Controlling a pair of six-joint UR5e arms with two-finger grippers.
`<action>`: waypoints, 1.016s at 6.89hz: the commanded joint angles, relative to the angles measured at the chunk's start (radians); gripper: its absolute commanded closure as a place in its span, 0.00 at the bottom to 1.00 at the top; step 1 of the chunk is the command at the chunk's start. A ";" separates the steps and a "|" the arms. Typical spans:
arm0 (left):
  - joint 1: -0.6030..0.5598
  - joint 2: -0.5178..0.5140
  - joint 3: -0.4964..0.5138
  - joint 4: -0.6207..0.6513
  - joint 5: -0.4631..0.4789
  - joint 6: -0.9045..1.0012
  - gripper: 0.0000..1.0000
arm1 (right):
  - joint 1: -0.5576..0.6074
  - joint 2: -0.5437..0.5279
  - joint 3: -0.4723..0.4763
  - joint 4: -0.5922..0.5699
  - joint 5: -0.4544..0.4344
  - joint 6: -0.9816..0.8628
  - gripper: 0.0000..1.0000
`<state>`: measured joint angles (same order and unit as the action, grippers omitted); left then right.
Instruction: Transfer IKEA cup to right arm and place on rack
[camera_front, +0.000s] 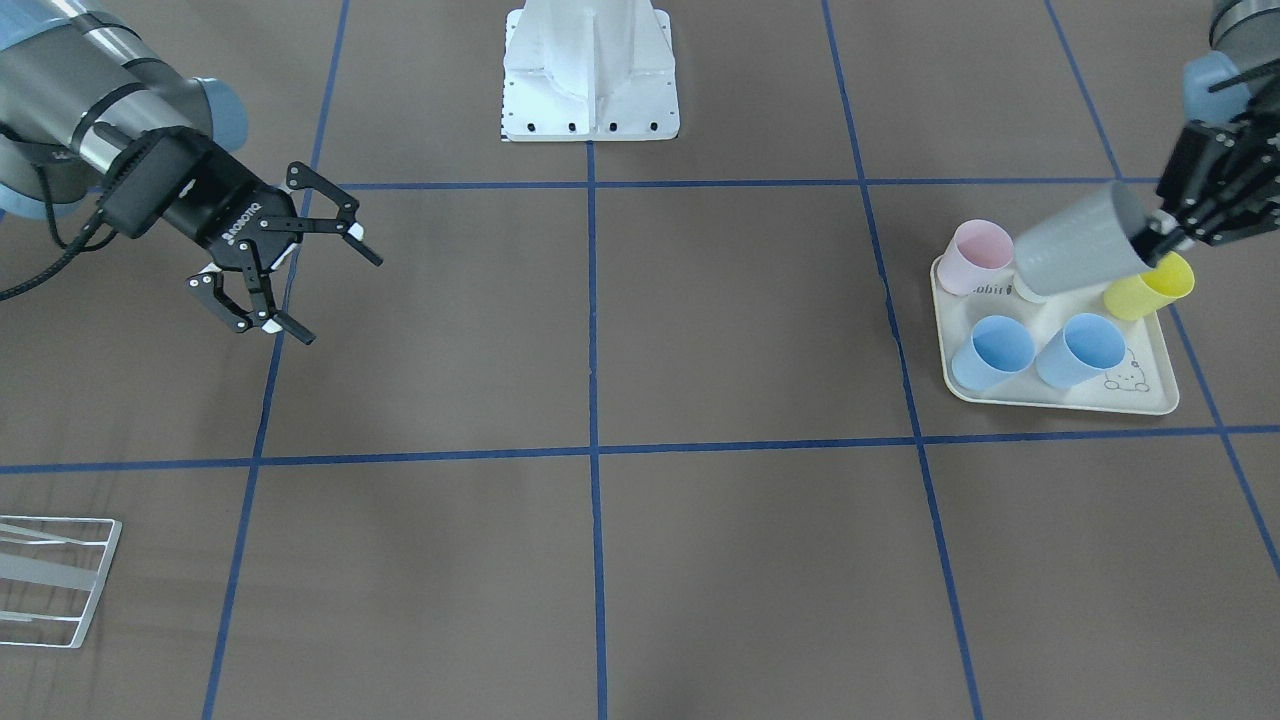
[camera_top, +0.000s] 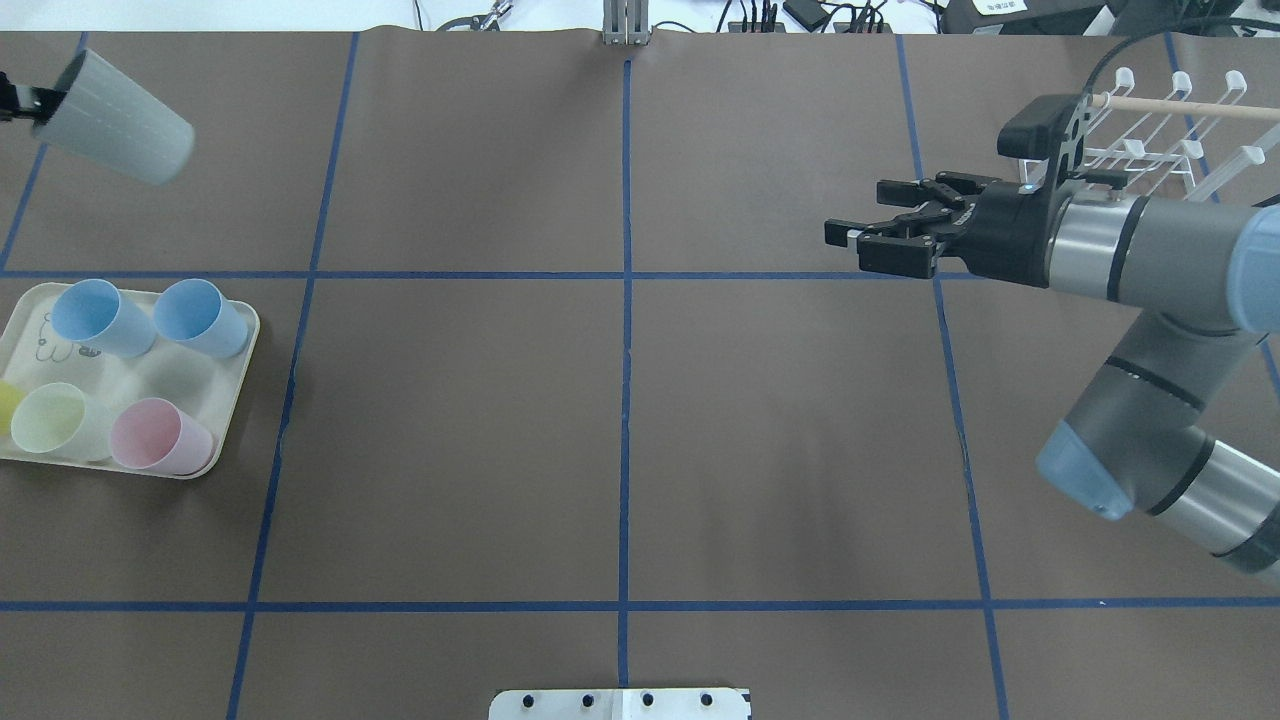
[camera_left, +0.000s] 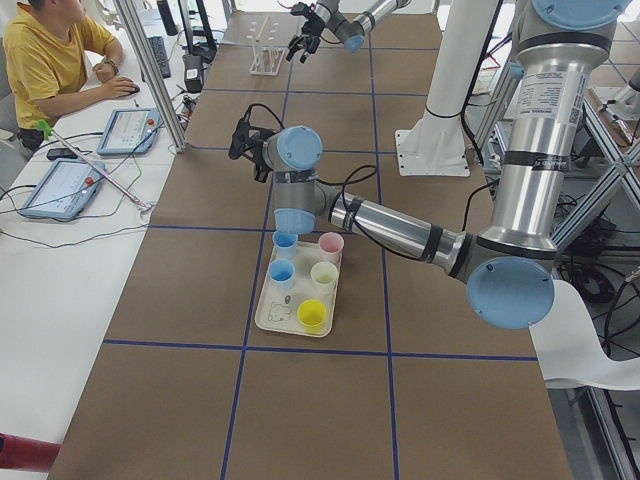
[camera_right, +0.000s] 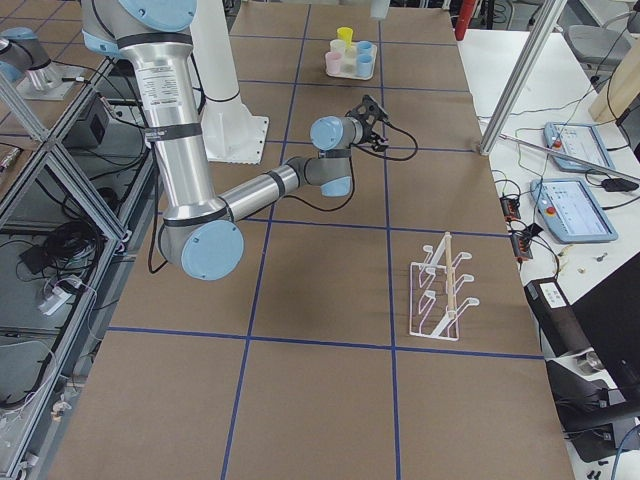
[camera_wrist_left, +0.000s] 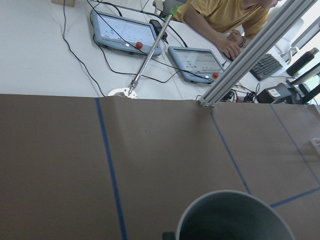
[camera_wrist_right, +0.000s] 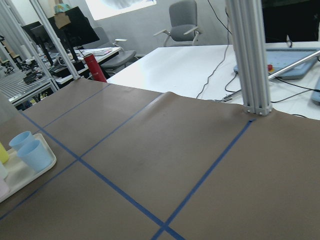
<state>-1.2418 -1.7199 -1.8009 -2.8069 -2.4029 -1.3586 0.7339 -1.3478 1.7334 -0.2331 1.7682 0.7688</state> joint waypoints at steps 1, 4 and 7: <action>0.170 -0.091 -0.055 0.000 0.074 -0.315 1.00 | -0.146 0.059 -0.003 0.026 -0.093 -0.360 0.01; 0.509 -0.179 -0.049 0.003 0.396 -0.456 1.00 | -0.251 0.153 -0.012 0.026 -0.102 -0.421 0.01; 0.645 -0.225 -0.040 0.004 0.517 -0.458 1.00 | -0.266 0.177 -0.015 0.034 -0.105 -0.416 0.01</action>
<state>-0.6414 -1.9187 -1.8482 -2.8043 -1.9293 -1.8145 0.4724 -1.1768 1.7187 -0.2004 1.6642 0.3523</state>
